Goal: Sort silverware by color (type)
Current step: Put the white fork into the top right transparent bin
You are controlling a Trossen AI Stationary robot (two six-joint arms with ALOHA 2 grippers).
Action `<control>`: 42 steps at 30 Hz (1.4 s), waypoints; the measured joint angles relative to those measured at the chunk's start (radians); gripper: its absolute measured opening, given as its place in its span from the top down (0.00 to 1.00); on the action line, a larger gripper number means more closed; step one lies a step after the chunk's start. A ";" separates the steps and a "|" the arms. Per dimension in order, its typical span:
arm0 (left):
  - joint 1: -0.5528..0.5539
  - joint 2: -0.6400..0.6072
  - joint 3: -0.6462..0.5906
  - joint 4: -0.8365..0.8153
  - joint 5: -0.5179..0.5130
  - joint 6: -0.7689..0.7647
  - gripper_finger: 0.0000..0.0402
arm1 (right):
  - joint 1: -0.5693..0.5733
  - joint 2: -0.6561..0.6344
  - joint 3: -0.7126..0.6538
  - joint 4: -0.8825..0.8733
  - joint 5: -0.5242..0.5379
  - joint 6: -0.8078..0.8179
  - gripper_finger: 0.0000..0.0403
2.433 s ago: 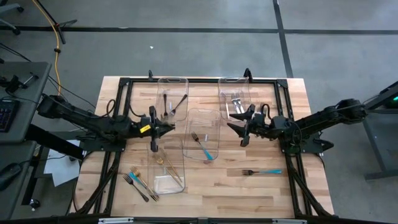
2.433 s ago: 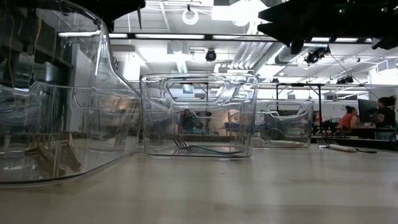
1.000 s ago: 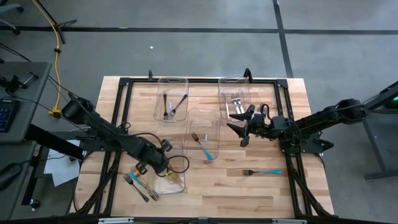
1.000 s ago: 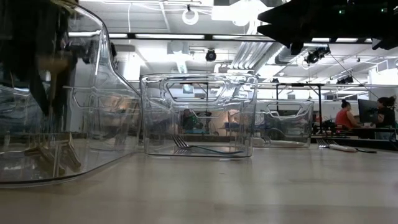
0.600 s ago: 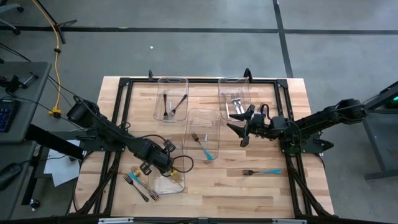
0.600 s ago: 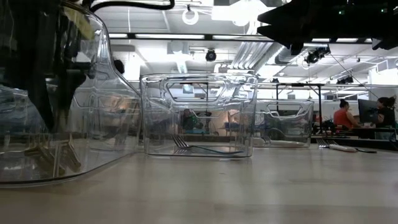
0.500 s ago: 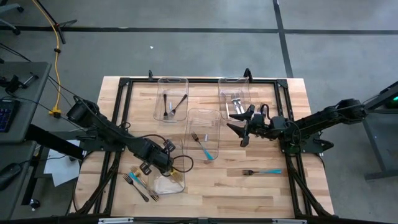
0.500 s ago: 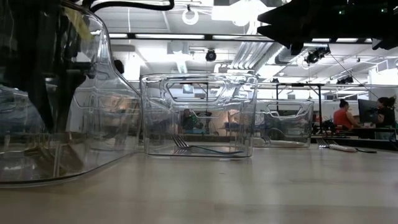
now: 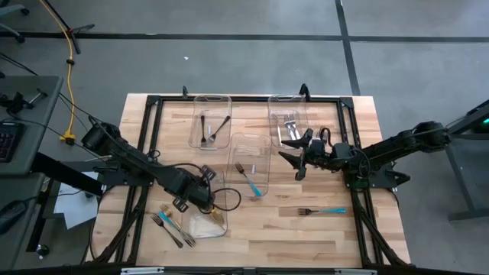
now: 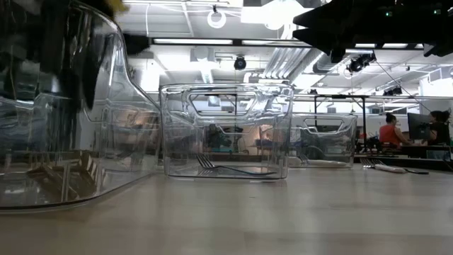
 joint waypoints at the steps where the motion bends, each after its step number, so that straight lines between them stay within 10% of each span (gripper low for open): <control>1: 0.000 -0.001 0.040 -0.046 -0.023 -0.032 0.88 | 0.000 0.000 0.000 0.000 0.000 0.000 0.52; 10: -0.011 -0.264 0.077 0.097 -0.218 -0.217 0.96 | 0.000 0.000 0.000 -0.017 0.000 0.028 0.52; 26: 0.038 -0.849 -0.817 1.564 -0.448 0.016 1.00 | -0.002 0.000 0.000 -0.023 0.006 0.021 0.52; 42: 0.227 -0.841 -0.923 1.754 -0.013 -0.170 1.00 | -0.033 0.000 0.000 -0.045 0.006 0.026 0.52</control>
